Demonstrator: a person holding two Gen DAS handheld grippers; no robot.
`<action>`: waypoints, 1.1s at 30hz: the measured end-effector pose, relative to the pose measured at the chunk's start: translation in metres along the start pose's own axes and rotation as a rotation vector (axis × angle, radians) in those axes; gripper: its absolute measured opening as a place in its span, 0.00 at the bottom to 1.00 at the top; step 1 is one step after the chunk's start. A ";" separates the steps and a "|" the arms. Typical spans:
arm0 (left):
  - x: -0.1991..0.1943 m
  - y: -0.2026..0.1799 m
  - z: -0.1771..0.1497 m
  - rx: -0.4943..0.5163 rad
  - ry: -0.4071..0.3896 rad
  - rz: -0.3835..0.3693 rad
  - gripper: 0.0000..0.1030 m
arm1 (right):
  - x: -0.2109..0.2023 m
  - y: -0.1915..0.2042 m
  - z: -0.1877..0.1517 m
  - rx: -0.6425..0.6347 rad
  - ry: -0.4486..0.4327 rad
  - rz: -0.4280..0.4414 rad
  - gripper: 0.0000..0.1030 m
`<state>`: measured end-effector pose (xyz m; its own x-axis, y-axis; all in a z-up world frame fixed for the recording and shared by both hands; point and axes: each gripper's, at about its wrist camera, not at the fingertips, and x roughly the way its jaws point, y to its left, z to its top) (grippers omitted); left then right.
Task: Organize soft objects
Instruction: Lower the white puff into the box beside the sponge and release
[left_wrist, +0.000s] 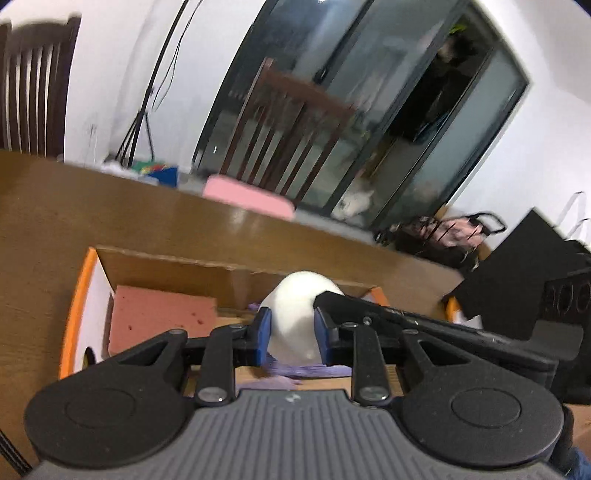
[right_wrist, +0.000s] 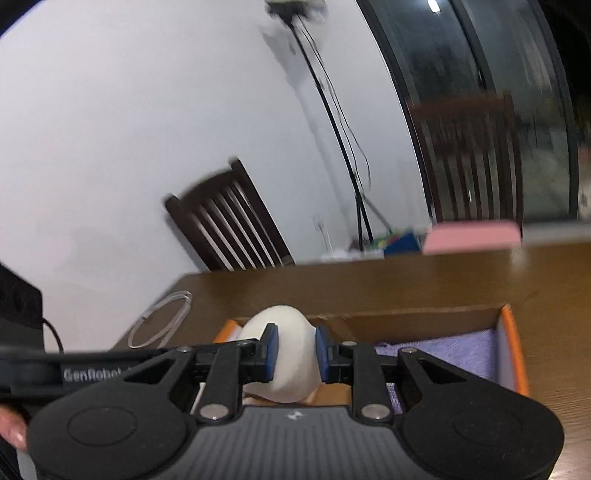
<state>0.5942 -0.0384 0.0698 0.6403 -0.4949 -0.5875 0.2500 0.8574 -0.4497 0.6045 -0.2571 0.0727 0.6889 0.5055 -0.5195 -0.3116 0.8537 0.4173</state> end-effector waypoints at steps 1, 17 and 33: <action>0.014 0.010 0.002 -0.027 0.036 -0.010 0.24 | 0.013 -0.005 0.001 0.008 0.018 -0.018 0.21; 0.060 0.025 -0.003 0.014 0.077 0.131 0.28 | 0.099 -0.044 -0.017 0.027 0.204 -0.032 0.20; -0.097 -0.037 -0.004 0.148 -0.085 0.194 0.57 | -0.034 0.008 0.017 -0.076 0.060 -0.127 0.48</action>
<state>0.5200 -0.0225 0.1403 0.7438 -0.3111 -0.5916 0.2163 0.9495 -0.2274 0.5895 -0.2701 0.1064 0.6866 0.3974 -0.6088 -0.2745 0.9171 0.2891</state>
